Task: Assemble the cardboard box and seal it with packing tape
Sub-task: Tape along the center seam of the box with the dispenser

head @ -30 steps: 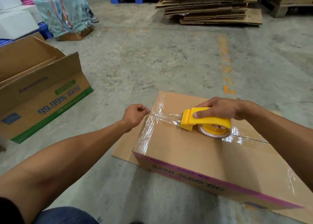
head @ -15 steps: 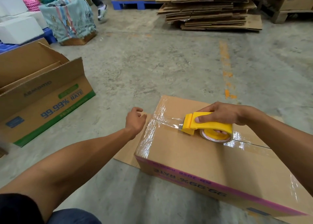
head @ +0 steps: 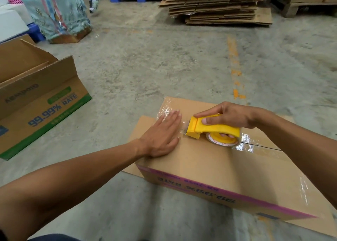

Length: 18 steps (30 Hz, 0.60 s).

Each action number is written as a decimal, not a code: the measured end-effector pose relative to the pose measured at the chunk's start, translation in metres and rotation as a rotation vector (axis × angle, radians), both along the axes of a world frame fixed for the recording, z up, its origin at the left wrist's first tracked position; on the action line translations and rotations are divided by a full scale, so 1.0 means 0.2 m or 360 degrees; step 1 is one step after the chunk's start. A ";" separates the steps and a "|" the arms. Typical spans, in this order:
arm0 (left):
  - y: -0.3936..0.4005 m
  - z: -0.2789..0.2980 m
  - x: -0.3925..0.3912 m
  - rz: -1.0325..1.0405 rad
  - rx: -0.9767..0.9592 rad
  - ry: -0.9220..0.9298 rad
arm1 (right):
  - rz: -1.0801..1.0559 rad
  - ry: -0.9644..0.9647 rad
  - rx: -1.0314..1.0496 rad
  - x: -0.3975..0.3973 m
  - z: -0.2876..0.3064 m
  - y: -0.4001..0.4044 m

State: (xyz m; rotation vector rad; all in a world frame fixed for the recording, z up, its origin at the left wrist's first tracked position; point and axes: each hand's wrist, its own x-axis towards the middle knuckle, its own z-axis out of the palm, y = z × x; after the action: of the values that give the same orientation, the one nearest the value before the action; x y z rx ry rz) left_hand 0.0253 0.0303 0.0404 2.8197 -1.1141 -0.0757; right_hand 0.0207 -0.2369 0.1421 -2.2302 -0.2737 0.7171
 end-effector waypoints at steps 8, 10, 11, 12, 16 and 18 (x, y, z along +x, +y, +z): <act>0.00 -0.06 0.00 -0.0087 0.0107 -0.0013 | 0.0045 0.0061 0.0011 0.01 0.00 0.02; 0.00 -0.06 0.01 -0.0078 0.0099 0.0019 | 0.0070 0.0057 -0.0076 0.03 0.00 0.00; 0.01 -0.06 0.01 -0.0069 0.0102 0.0032 | 0.0089 0.0045 -0.0169 0.02 0.00 -0.03; 0.01 -0.06 0.01 -0.0062 0.0107 0.0040 | 0.0091 0.0036 -0.0248 0.01 0.01 -0.08; 0.00 -0.06 0.01 -0.0074 0.0107 0.0062 | 0.0003 0.0129 -0.0226 -0.08 0.04 -0.26; -0.01 -0.05 0.00 -0.0071 0.0113 0.0055 | 0.0008 0.0115 -0.0265 -0.08 0.03 -0.26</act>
State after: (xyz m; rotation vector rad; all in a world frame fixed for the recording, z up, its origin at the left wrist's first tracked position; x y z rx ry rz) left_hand 0.0260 0.0286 0.0295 2.8433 -1.1901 -0.1699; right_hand 0.0047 -0.2889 0.1472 -2.3546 -0.1902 0.8482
